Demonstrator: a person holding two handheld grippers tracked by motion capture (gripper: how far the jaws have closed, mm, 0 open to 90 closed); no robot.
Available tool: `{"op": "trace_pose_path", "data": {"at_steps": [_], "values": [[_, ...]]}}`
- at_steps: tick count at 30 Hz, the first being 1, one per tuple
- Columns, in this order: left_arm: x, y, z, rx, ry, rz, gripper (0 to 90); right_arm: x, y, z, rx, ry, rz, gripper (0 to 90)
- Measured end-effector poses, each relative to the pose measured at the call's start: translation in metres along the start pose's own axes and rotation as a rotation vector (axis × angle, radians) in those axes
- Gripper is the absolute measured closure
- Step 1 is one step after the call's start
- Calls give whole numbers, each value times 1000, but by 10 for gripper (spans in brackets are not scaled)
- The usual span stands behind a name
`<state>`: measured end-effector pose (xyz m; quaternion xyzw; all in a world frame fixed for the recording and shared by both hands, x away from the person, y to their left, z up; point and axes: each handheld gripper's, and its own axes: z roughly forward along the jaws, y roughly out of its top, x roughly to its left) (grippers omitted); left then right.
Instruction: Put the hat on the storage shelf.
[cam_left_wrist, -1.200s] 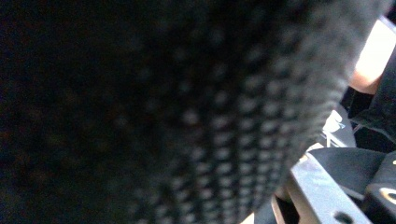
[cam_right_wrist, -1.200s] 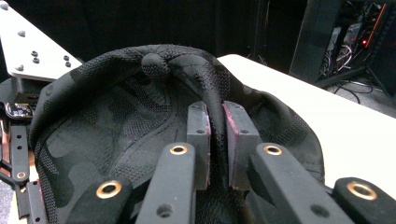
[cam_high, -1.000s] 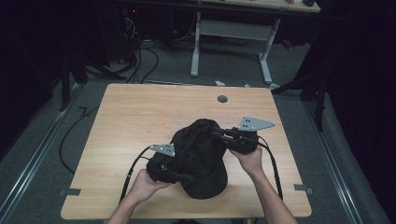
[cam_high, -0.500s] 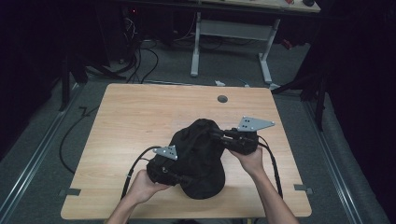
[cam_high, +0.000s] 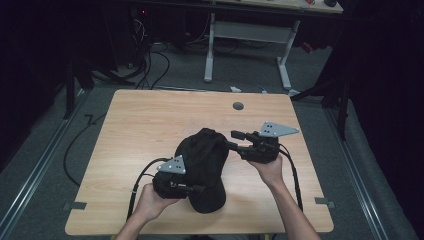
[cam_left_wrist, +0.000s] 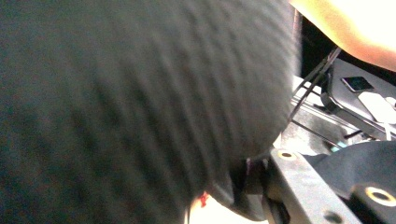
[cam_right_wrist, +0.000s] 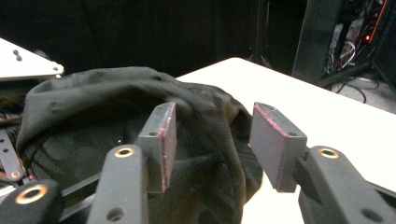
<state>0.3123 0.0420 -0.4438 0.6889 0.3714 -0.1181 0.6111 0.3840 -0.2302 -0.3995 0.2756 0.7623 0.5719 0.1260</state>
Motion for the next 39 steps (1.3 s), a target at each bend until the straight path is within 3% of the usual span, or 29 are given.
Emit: {"op": "trace_pose_path", "data": {"at_steps": [8, 12, 13, 14, 16, 22, 23, 26, 27, 28, 29, 30, 31, 32, 36, 39], "values": [[-1, 2, -10, -47, 15, 17, 778, -1, -7, -5, 20, -14, 1, 472], [-4, 6, -18, -84, 27, 38, 779, -1, -17, -13, 64, -56, 0, 467], [-7, 9, -21, -103, 28, 48, 778, -1, -24, -16, 99, -97, -5, 471], [-7, 9, -21, -103, 28, 48, 779, -1, -24, -16, 99, -97, -5, 471], [-9, 12, -24, -117, 37, 62, 779, 0, -39, -24, 128, -148, 7, 471], [-11, 23, -28, -145, 79, 103, 778, 0, -74, -32, 203, -217, 41, 467], [-11, 24, -28, -147, 82, 107, 779, -1, -91, -34, 232, -250, 69, 466], [-11, 31, -28, -155, 99, 119, 778, -4, -106, -35, 262, -282, 106, 457], [-11, 33, -28, -155, 103, 121, 778, -8, -120, -34, 303, -301, 162, 435], [-11, 36, -29, -161, 99, 109, 778, -8, -120, -34, 303, -301, 162, 435], [-10, 39, -30, -164, 96, 104, 778, -10, -126, -33, 326, -316, 198, 431], [-9, 41, -30, -172, 99, 104, 778, -12, -132, -33, 345, -345, 220, 429], [-7, 44, -30, -174, 108, 106, 778, -15, -142, -34, 350, -403, 244, 424], [-6, 46, -30, -175, 117, 104, 778, -15, -142, -34, 350, -403, 244, 424], [-3, 57, -31, -195, 135, 105, 778, -17, -149, -37, 349, -500, 247, 396], [-2, 65, -30, -214, 154, 130, 778, -16, -149, -37, 366, -539, 218, 393]]}}
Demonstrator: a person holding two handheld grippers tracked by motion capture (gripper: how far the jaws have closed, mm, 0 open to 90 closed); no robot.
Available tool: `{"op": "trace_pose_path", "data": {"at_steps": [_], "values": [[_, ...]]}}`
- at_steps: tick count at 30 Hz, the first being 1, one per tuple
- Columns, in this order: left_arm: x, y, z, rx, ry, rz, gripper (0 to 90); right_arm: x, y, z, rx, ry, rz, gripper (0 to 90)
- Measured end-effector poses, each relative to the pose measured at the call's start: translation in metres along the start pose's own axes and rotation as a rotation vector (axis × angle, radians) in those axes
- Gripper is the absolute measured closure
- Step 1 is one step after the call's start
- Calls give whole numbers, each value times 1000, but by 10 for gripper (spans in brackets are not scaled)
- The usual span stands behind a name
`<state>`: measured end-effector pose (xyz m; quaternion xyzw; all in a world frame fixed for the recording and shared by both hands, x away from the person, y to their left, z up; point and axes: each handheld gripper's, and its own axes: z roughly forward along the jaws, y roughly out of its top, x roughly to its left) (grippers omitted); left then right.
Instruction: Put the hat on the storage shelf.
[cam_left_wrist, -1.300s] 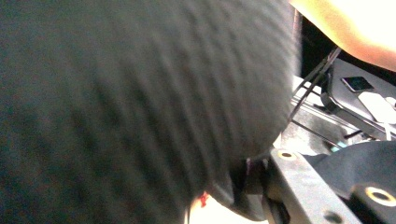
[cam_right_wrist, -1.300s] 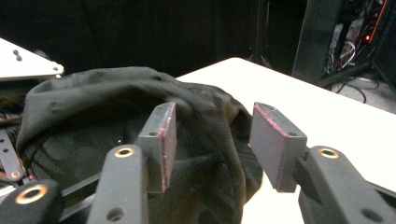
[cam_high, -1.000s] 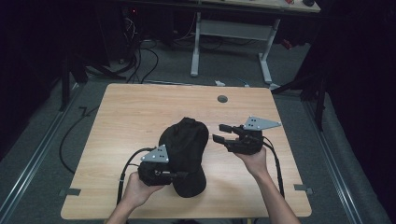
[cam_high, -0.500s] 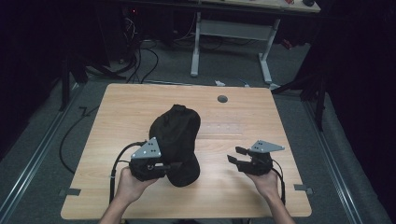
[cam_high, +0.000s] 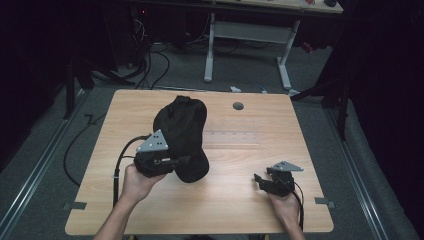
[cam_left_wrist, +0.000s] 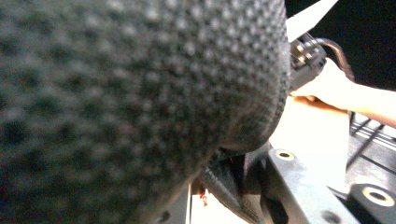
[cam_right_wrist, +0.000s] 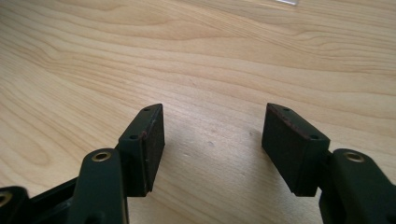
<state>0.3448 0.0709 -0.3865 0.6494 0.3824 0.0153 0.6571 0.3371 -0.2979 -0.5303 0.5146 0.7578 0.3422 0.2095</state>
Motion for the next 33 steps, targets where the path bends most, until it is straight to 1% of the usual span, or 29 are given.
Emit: {"op": "trace_pose_path", "data": {"at_steps": [1, 3, 5, 7, 13, 16, 19, 21, 24, 28, 32, 33], "values": [[0, 3, 1, -13, 3, 3, 778, 1, 0, 0, 1, -11, -10, 393], [1, 7, 2, -24, 9, 13, 778, 2, 0, 0, 6, -22, -15, 383], [2, 11, 4, -29, 21, 31, 778, 5, 0, 1, 11, -40, -36, 375], [2, 15, 6, -35, 31, 48, 778, 4, 0, 1, 10, -37, -31, 372], [7, 26, 15, -47, 64, 96, 778, 5, 0, 1, 13, -37, -39, 359], [11, 31, 22, -46, 77, 110, 778, 5, 0, 1, 13, -36, -39, 357], [15, 32, 32, -40, 114, 156, 777, 5, 0, 1, 13, -36, -38, 357], [18, 33, 38, -28, 139, 195, 778, 5, 0, 1, 14, -36, -40, 355], [22, 35, 46, -26, 162, 226, 777, 6, 0, 1, 14, -36, -37, 353], [30, 38, 54, -36, 192, 249, 778, 6, 0, 1, 14, -35, -38, 353], [41, 40, 62, -45, 222, 249, 777, 6, 0, 1, 14, -36, -38, 353], [45, 40, 65, -43, 237, 255, 777, 6, 0, 1, 14, -36, -38, 353]]}}
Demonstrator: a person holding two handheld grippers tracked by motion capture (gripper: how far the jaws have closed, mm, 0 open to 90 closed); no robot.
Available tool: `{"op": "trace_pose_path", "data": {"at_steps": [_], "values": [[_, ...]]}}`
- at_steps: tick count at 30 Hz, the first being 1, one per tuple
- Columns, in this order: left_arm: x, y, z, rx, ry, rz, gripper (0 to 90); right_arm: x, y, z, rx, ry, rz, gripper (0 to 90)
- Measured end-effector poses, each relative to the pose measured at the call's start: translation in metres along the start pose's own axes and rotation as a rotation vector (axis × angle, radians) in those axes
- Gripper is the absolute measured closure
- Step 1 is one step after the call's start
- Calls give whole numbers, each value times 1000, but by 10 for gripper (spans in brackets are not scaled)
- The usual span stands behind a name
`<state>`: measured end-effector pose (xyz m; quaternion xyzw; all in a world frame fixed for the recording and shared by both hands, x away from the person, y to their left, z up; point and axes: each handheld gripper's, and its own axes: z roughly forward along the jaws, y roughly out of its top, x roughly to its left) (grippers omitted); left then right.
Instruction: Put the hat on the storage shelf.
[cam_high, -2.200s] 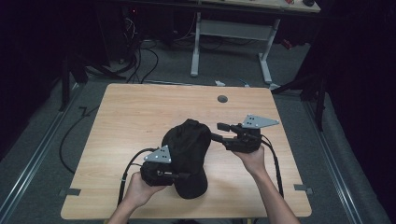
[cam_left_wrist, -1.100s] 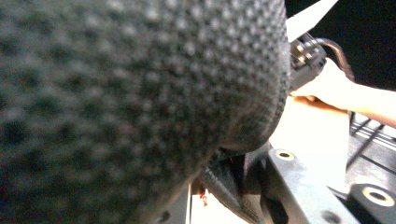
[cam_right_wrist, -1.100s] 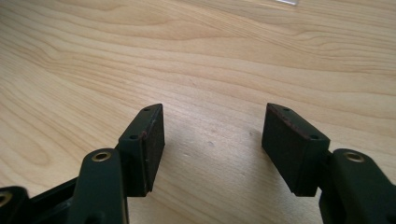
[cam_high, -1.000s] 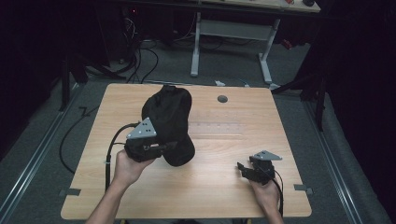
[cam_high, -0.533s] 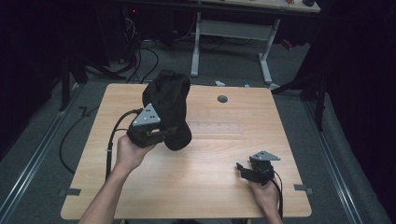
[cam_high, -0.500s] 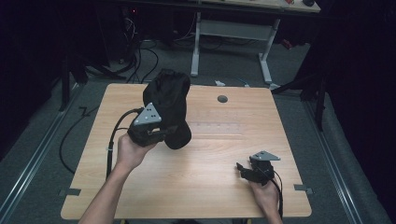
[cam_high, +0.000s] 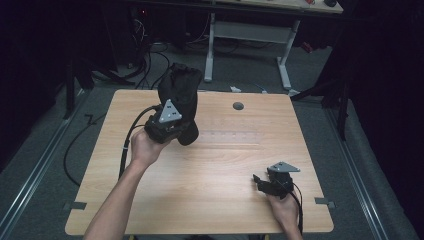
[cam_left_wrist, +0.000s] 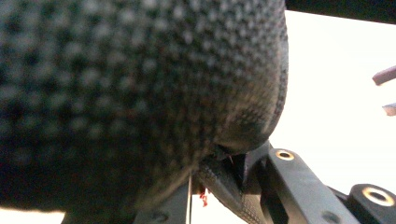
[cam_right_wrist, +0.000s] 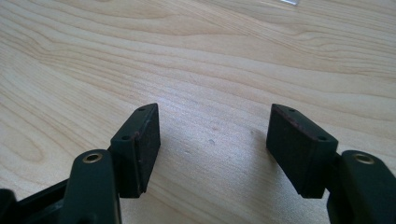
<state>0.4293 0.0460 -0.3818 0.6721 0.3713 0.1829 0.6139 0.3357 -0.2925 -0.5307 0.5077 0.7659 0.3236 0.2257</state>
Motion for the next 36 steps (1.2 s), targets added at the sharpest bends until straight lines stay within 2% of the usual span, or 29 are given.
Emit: {"op": "trace_pose_path", "data": {"at_steps": [6, 16, 20, 27, 36], "values": [[15, 1, 15, -22, 50, -8, 777, 0, 0, 0, 0, 0, 0, 353], [24, -9, 32, -7, 75, 20, 776, 0, 0, 0, 0, 0, 0, 353], [24, -13, 36, -10, 78, 56, 775, 0, 0, 0, 0, -2, 2, 353], [22, -22, 43, 14, 72, 84, 774, 0, 0, 0, 0, -2, 2, 353], [26, -25, 39, -8, 60, 74, 770, 0, 0, 0, -1, -2, 2, 353]]}}
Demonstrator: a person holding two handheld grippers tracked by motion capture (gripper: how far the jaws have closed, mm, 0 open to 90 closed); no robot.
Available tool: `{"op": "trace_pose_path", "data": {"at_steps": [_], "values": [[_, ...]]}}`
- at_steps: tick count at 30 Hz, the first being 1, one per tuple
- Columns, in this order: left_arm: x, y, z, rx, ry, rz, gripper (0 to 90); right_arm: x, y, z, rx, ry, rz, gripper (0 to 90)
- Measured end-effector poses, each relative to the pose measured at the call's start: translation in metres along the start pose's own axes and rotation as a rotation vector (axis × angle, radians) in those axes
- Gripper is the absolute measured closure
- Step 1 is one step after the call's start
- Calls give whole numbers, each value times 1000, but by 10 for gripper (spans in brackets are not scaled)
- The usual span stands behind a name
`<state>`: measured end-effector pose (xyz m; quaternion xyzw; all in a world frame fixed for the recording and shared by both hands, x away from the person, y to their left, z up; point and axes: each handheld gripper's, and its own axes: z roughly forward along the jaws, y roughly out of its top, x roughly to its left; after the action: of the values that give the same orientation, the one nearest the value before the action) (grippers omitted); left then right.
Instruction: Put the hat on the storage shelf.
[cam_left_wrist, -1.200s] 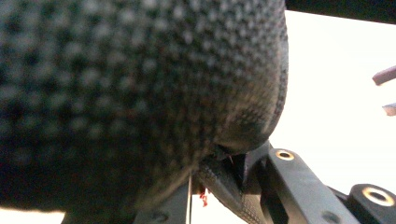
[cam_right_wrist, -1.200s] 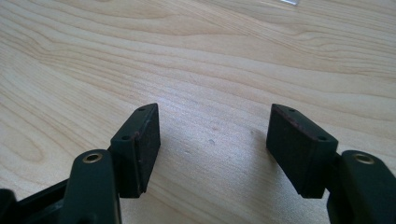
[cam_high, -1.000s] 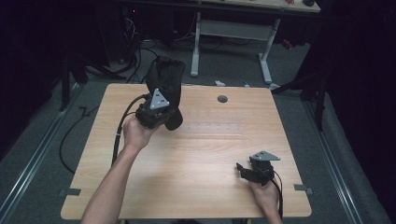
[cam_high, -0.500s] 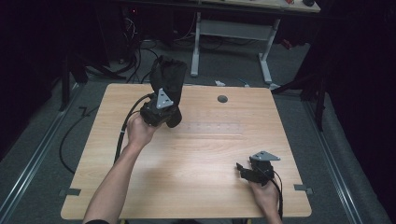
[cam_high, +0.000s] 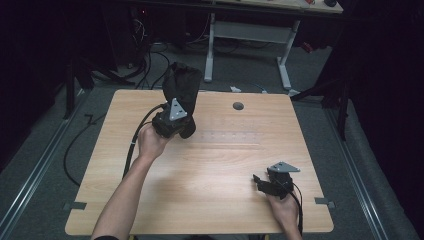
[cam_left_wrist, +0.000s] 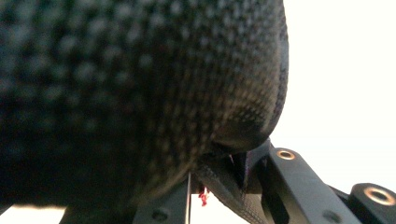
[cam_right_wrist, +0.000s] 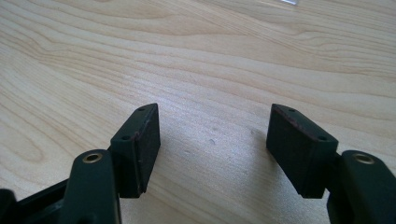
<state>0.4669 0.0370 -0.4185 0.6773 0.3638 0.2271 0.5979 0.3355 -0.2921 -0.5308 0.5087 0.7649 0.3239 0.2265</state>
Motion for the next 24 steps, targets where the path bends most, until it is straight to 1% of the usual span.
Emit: {"op": "trace_pose_path", "data": {"at_steps": [6, 10, 12, 16, 20, 22, 24], "values": [[5, -1, -1, -4, 4, -10, 768, 0, 0, 0, 0, 0, 0, 353], [7, -3, 0, 9, 2, -3, 767, 0, 0, 0, 0, 0, 0, 352], [7, -6, 1, 17, -1, 9, 766, 0, 0, 0, 0, 0, 0, 353], [5, -10, 2, 17, -2, 13, 765, 0, 0, 0, 0, 0, 0, 353], [6, -19, 5, 35, 0, 0, 760, 0, 0, 0, 0, 0, 0, 352], [6, -24, 6, 41, 0, -19, 756, 0, 0, 0, 0, 0, 0, 352], [7, -25, 4, 33, -2, -43, 752, 0, 0, 0, 0, 0, -1, 353]]}}
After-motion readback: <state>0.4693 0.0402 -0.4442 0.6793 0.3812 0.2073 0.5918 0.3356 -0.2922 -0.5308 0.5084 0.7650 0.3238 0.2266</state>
